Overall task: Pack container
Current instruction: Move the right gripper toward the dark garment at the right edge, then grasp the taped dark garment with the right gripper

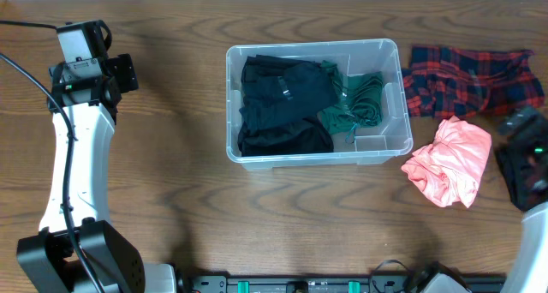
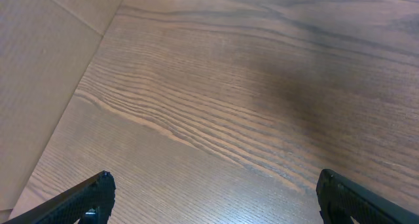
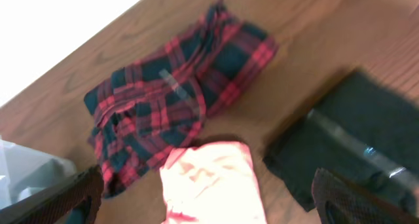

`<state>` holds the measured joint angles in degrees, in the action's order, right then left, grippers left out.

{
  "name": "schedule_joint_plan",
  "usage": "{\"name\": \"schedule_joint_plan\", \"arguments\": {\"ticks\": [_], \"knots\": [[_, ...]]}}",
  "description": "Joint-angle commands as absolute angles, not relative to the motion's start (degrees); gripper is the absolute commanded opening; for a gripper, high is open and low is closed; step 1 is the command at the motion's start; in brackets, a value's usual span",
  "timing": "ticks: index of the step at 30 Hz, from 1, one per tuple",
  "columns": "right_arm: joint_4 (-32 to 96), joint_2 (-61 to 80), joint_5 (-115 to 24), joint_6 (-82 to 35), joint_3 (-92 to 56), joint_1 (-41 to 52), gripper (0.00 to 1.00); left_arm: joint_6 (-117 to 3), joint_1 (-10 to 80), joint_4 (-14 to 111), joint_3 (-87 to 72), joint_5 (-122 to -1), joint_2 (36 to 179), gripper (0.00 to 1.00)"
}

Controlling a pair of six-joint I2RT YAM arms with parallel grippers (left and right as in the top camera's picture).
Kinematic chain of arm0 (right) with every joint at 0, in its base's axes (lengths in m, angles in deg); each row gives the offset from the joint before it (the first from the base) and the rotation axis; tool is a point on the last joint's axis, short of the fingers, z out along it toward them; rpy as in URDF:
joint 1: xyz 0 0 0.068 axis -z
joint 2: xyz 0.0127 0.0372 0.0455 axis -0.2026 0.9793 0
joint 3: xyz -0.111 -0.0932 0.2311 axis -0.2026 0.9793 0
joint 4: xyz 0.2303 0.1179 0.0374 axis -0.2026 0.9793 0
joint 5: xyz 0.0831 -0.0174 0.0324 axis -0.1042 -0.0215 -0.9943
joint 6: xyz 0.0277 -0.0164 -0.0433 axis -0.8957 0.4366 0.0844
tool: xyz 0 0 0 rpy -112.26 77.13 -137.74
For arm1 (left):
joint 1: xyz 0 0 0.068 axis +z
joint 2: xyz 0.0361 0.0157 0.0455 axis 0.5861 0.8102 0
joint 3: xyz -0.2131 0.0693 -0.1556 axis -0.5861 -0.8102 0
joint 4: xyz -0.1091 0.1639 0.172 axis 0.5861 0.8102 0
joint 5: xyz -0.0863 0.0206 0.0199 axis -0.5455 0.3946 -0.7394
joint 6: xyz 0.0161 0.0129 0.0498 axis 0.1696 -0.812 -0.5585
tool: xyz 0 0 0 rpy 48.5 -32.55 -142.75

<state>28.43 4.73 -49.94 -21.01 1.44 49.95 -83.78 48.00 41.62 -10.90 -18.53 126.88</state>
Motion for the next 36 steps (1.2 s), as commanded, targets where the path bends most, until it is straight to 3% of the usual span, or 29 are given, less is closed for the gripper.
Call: {"name": "schedule_joint_plan", "arguments": {"ticks": [1, 10, 18, 36], "knots": [[30.29, 8.64, -65.02, -20.39, -1.01, 56.44, 0.99, -83.26, 48.13, 41.83, -10.83, -17.83, 127.10, 0.98], [35.16, 14.02, -61.48, -21.53, -0.53, 64.57, 0.99, -83.26, 48.13, 41.83, -10.83, -17.83, 127.12, 0.98], [40.28, 17.43, -37.72, -34.47, -0.50, 64.22, 0.99, -83.26, 48.13, 41.83, -10.83, -17.83, 127.10, 0.98], [34.29, 29.04, -32.89, -35.61, -0.53, 64.35, 0.99, -83.26, 48.13, 41.83, -10.83, -17.83, 127.10, 0.98]]}}
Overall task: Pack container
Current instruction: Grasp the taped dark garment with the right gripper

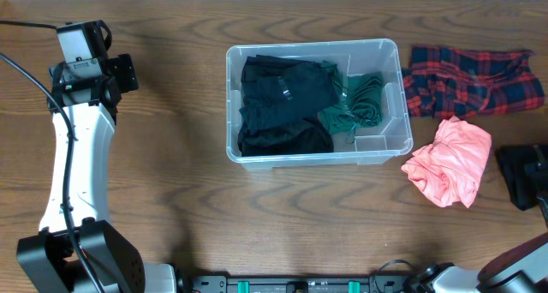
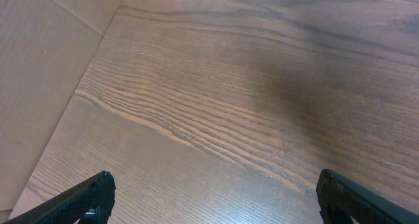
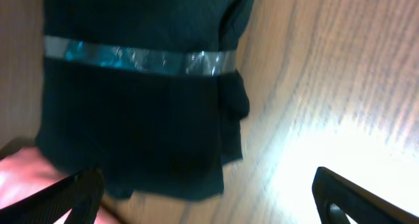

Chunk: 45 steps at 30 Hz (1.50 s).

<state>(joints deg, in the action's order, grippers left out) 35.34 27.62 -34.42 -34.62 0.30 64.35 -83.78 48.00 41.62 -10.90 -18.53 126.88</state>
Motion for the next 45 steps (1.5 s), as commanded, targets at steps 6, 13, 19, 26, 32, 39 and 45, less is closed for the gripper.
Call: {"name": "schedule_joint_plan", "arguments": {"ticks": [6, 13, 19, 26, 32, 39, 45], "knots": [[29.92, 31.64, -32.57, -35.61, -0.53, 64.55, 0.99, -83.26, 48.13, 41.83, -10.83, -17.83, 127.10, 0.98], [25.76, 36.18, -32.37, -35.32, -0.53, 64.77, 0.99, -83.26, 48.13, 41.83, -10.83, -17.83, 127.10, 0.98], [23.73, 40.95, -32.41, -35.37, -0.53, 64.92, 0.99, -83.26, 48.13, 41.83, -10.83, -17.83, 127.10, 0.98], [23.34, 42.65, -33.75, -35.32, -0.57, 64.94, 0.58, -83.26, 48.13, 41.83, -10.83, -17.83, 127.10, 0.98], [23.93, 42.61, -34.84, -35.13, -0.66, 65.03, 0.16, -83.26, 48.13, 41.83, -10.83, -17.83, 127.10, 0.98], [25.57, 40.25, -38.84, -34.25, -1.47, 65.01, 0.10, -83.26, 48.13, 41.83, -10.83, -17.83, 127.12, 0.98], [28.76, 32.97, -46.05, -32.66, -5.51, 64.05, 0.01, -83.26, 48.13, 41.83, -10.83, -17.83, 127.12, 0.98]]}}
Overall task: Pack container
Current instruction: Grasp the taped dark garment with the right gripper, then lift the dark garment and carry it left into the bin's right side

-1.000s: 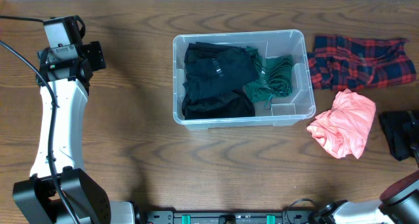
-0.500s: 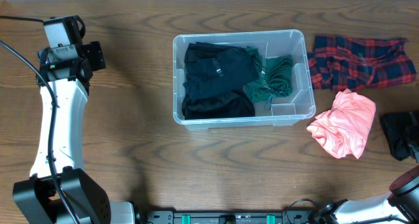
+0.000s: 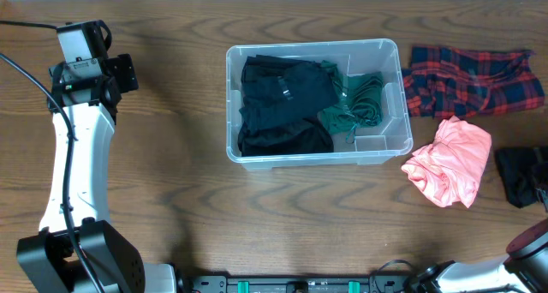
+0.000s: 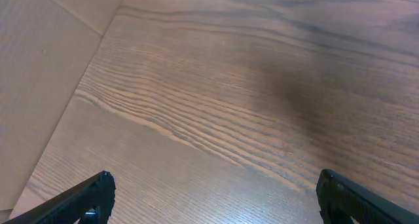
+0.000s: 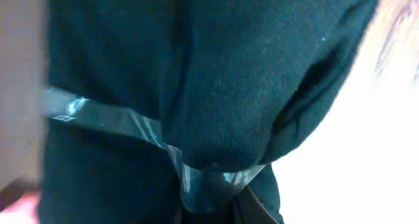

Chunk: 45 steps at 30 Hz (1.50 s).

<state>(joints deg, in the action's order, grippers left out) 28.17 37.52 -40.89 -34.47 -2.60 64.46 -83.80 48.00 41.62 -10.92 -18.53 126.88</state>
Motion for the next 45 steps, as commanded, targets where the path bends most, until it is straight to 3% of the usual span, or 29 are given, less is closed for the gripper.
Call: {"name": "schedule_joint_plan", "arguments": {"ticks": [1, 9, 16, 24, 30, 45], "knots": [[29.09, 31.35, -48.28, -31.74, -6.45, 63.57, 0.01, -83.26, 48.13, 41.83, -10.83, -17.83, 127.12, 0.98], [38.00, 19.24, -58.29, -25.95, -15.96, 56.09, 0.01, -83.26, 48.13, 41.83, -10.83, -17.83, 127.10, 0.98], [38.86, 10.52, -70.49, -9.58, -19.45, 40.53, 0.01, -83.26, 48.13, 41.83, -10.83, -17.83, 127.12, 0.98], [43.07, 9.10, -75.65, 22.34, -19.39, 18.83, 0.01, -83.26, 48.13, 41.83, -10.83, -17.83, 127.10, 0.98], [49.92, 11.14, -73.40, 51.43, -19.37, 8.62, 0.01, -83.26, 48.13, 41.83, -10.83, -17.83, 127.12, 0.98], [56.21, 21.47, -55.82, 59.19, -19.37, 1.89, 0.01, -83.26, 48.13, 41.83, -10.83, -17.83, 127.12, 0.98]]}}
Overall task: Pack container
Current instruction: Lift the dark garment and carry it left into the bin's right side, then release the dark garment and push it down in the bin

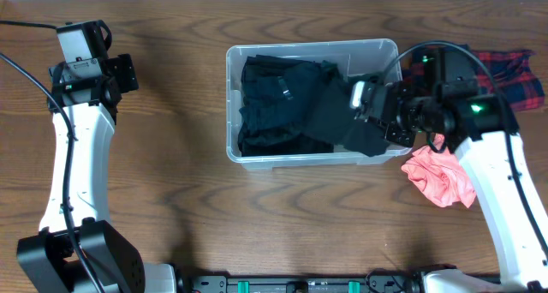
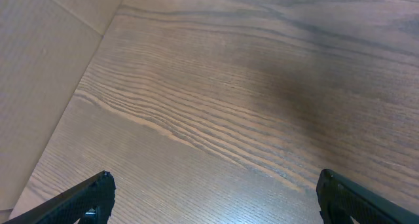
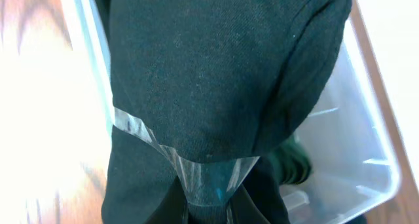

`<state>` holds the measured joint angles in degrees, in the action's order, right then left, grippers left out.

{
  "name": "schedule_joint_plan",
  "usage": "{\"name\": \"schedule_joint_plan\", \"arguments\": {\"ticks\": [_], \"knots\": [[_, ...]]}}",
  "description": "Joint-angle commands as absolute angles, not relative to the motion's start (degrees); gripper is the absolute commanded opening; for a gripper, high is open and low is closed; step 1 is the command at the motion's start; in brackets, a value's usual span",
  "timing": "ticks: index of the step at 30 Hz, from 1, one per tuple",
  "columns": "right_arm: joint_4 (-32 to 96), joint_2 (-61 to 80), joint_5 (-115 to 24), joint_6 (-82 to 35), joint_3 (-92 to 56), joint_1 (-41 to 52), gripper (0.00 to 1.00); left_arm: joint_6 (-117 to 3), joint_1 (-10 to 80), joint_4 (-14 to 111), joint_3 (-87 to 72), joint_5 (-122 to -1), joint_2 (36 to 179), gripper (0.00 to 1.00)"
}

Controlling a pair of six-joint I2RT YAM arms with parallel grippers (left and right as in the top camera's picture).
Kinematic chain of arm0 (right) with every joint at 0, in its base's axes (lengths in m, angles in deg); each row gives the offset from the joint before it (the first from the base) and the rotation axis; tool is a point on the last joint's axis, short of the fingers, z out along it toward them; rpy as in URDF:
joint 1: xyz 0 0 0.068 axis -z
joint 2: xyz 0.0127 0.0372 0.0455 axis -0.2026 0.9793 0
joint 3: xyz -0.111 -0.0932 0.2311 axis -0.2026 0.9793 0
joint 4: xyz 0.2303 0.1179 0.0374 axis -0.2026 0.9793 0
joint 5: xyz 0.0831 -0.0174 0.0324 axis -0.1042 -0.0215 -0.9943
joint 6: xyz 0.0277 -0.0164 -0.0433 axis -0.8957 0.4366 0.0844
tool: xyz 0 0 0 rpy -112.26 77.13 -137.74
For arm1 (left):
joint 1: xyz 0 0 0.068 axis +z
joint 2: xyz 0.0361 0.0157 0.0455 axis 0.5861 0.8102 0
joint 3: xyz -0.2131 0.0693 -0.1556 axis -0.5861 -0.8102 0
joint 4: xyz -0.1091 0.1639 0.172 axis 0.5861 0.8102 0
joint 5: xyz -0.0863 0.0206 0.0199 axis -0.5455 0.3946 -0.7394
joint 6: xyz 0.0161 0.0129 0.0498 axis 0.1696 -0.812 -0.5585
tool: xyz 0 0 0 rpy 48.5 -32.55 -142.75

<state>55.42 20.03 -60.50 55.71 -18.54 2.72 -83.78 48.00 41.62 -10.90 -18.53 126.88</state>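
Note:
The clear plastic container [image 1: 229, 113] sits mid-table with black clothes [image 1: 278, 104] in its left part. My right gripper [image 1: 387, 111] is shut on a black garment [image 1: 360, 132] bound with a clear tape band, and holds it over the container's right part. In the right wrist view the black garment [image 3: 222, 67] fills the frame above the right gripper [image 3: 213, 211], with a green garment [image 3: 292, 165] and the container wall [image 3: 376, 152] below it. My left gripper [image 2: 213, 188] stands open over bare wood at the far left.
A pink garment [image 1: 441, 180] lies on the table right of the container, partly under my right arm. A red and dark plaid garment [image 1: 514, 70] lies at the back right. The left arm [image 1: 81, 130] runs along the table's left side.
My right gripper was shut on the black garment at the table's right edge. It now holds that garment over the right part of the container. The left arm has not moved.
My right gripper was open above the clothes at the right, the black garment lying on the table. Then it stood open close over that garment, then shut on it. Now the garment hangs over the container. The left gripper stayed open at the far left.

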Motion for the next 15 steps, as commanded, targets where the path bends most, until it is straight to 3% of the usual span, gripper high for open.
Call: {"name": "schedule_joint_plan", "arguments": {"ticks": [1, 15], "knots": [[56.34, 22.26, -54.62, 59.19, -19.37, 1.86, 0.01, -83.26, 48.13, 41.83, -10.83, -17.83, 127.12, 0.98], [55.99, 31.88, -53.72, 61.77, -19.37, 1.84, 0.01, -83.26, 48.13, 41.83, -10.83, -17.83, 127.10, 0.98]]}}
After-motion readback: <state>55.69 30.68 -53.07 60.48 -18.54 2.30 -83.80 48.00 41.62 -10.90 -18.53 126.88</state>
